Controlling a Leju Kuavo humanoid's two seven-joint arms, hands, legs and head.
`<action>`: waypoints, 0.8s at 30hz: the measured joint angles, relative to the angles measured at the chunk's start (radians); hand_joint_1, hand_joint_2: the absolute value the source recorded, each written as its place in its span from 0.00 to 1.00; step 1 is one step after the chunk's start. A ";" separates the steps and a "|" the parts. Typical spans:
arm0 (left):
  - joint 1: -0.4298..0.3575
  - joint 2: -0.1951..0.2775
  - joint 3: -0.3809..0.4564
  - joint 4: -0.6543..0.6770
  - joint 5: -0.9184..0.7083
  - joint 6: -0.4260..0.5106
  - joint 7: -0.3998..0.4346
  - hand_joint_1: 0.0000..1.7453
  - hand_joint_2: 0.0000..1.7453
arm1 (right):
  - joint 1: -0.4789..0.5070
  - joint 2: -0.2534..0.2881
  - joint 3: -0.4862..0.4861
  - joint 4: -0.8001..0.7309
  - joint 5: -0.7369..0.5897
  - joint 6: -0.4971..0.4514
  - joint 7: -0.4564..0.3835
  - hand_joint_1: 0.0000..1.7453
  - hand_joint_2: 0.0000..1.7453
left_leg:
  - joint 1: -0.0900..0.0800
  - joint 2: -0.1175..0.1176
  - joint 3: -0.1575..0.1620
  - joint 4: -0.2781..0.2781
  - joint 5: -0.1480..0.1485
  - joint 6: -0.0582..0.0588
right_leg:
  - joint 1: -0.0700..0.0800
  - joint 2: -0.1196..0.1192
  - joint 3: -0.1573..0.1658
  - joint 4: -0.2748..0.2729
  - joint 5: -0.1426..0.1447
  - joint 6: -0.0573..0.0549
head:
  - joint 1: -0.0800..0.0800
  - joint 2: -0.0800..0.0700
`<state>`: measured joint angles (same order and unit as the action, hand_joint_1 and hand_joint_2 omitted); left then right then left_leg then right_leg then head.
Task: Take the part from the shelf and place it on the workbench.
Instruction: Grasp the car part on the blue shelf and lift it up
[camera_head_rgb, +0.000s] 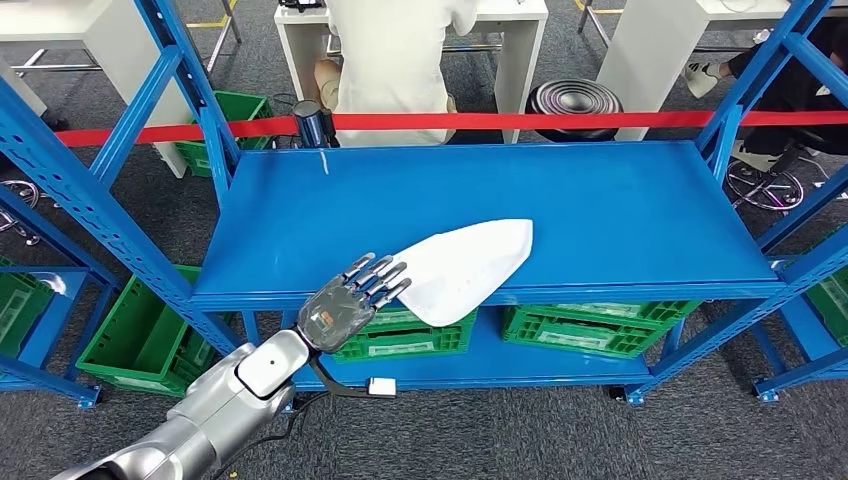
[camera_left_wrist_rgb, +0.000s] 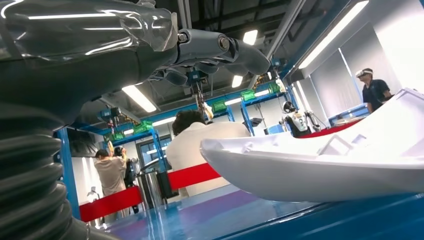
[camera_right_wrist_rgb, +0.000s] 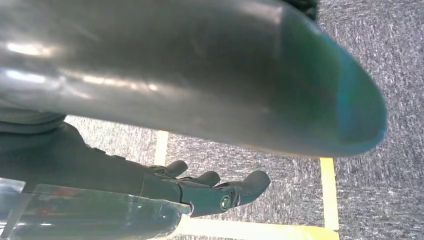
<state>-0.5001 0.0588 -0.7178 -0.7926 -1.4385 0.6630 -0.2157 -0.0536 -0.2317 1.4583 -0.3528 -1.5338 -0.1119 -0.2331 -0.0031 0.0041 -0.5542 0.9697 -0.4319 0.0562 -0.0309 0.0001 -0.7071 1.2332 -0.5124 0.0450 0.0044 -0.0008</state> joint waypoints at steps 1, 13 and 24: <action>-0.003 -0.003 0.001 0.005 0.000 0.000 0.002 0.00 1.00 | 0.000 -0.002 0.000 0.001 0.001 0.001 0.000 0.00 0.00 | 0.001 -0.001 -0.001 0.006 -0.004 -0.005 | -0.002 -0.001 0.036 -0.072 0.027 0.010 | 0.000 0.000; -0.017 -0.017 0.008 0.047 -0.018 0.000 0.042 0.00 1.00 | -0.005 -0.004 0.000 0.004 0.025 0.016 0.011 0.00 0.00 | 0.009 -0.003 -0.151 0.317 -0.155 -0.056 | 0.000 0.005 0.103 -0.213 0.072 -0.030 | -0.006 0.000; -0.033 -0.017 0.019 0.055 -0.018 0.000 0.053 0.00 1.00 | -0.013 0.005 0.000 0.009 0.037 0.018 0.014 0.00 0.00 | -0.014 0.002 -0.011 0.005 0.001 0.013 | 0.009 0.002 0.086 -0.190 0.062 -0.016 | -0.002 0.000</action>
<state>-0.5331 0.0423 -0.6986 -0.7379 -1.4562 0.6632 -0.1629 -0.0670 -0.2267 1.4586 -0.3435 -1.4971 -0.0936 -0.2189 -0.0167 0.0064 -0.5650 0.9748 -0.4313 0.0691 -0.0220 0.0020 -0.6213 1.0433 -0.4505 0.0288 0.0024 -0.0008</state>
